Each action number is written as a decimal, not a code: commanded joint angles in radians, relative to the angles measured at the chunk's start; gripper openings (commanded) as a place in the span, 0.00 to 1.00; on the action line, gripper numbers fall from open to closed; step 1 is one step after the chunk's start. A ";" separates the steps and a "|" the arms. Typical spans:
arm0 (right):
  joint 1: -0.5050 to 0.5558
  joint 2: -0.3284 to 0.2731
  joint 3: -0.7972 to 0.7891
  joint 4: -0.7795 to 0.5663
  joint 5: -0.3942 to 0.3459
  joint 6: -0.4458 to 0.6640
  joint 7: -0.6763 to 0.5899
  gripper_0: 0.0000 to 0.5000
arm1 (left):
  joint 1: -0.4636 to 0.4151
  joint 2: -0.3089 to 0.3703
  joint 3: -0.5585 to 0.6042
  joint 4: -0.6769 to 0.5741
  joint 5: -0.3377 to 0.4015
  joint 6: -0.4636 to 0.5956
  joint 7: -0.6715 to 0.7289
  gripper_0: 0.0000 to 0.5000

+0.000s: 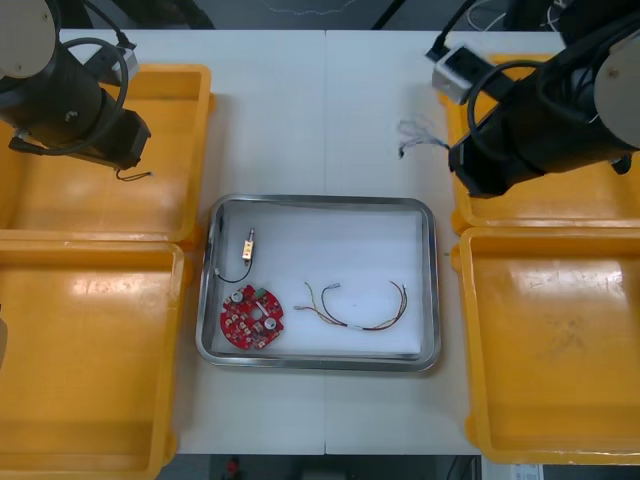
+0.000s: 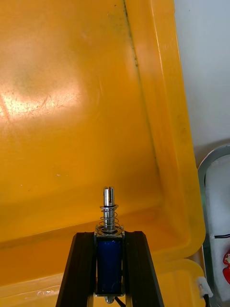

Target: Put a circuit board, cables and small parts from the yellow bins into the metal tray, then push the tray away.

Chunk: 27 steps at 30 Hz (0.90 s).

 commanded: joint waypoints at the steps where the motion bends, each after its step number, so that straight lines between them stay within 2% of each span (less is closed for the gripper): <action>1: 0.002 -0.031 0.079 -0.032 -0.038 0.003 0.077 0.00 | -0.012 -0.009 0.019 -0.028 0.009 0.007 -0.036 0.00; 10: 0.002 -0.025 0.245 -0.021 -0.023 -0.159 0.255 0.00 | -0.012 -0.009 0.017 -0.028 0.006 0.007 -0.036 0.00; 15: 0.002 -0.002 0.307 0.039 -0.009 -0.257 0.353 0.00 | -0.012 -0.009 0.019 -0.028 0.003 0.007 -0.036 0.00; 27: 0.003 0.006 0.387 0.197 0.045 -0.397 0.553 0.00 | -0.012 -0.009 0.019 -0.028 0.006 0.007 -0.038 0.00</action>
